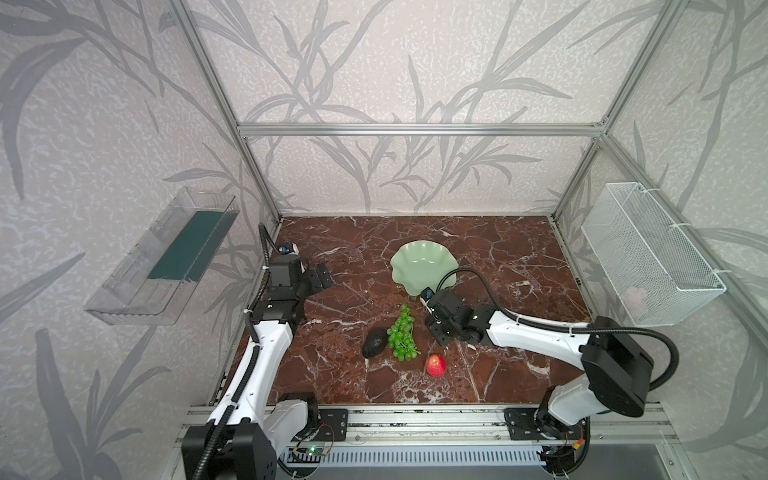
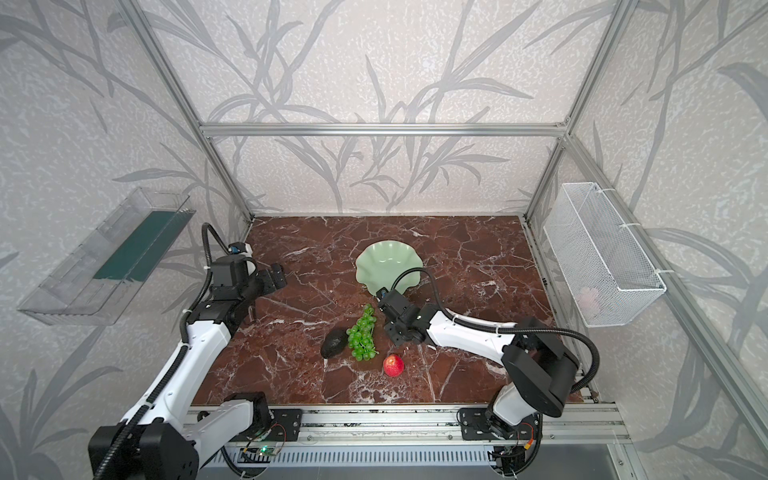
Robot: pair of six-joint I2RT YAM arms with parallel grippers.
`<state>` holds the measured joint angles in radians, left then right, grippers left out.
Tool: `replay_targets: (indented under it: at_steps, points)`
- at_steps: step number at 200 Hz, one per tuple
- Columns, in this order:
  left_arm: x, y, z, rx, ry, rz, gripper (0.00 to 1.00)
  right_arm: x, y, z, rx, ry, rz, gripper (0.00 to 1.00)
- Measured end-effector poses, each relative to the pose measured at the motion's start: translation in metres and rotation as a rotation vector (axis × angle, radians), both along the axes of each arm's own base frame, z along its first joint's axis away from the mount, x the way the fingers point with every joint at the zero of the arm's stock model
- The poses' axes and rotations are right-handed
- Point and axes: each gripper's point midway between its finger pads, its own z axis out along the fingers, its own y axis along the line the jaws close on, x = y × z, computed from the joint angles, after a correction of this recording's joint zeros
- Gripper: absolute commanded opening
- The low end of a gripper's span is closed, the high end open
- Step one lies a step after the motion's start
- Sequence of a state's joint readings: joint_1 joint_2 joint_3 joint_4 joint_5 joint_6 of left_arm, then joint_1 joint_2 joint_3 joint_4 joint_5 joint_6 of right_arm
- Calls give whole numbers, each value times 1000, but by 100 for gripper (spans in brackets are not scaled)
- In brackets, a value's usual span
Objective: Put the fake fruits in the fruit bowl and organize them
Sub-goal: 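Carry the avocado with the right gripper into the green bowl and release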
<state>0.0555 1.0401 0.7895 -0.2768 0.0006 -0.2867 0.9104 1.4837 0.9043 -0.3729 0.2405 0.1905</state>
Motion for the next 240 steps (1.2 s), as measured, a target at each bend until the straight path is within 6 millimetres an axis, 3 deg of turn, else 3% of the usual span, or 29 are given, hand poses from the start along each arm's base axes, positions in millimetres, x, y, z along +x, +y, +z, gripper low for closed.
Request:
replay_targets:
  at_steps: [30, 58, 85, 110, 160, 214, 240]
  points:
    - [0, -1, 1, -5, -4, -3, 99, 9, -12, 52, 19, -116, -28, 48]
    - [0, -2, 1, -10, -5, -8, 98, 35, 0, 107, 97, -198, -61, 48]
    - [0, -4, 2, -15, -8, -15, 98, 72, 15, 127, 114, -228, -90, 47]
    - [0, -5, 2, -21, -10, -20, 98, 108, 33, 112, 91, -203, -91, 48]
    - [0, -5, 3, -38, -13, -7, 97, 163, 49, 37, 3, -98, -72, 47]
    - [0, -5, 5, -40, -19, -6, 97, 193, 43, 0, -5, -45, -93, 48]
    - [-1, -5, 7, -40, -26, -6, 97, 196, 45, -18, -9, -27, -90, 48]
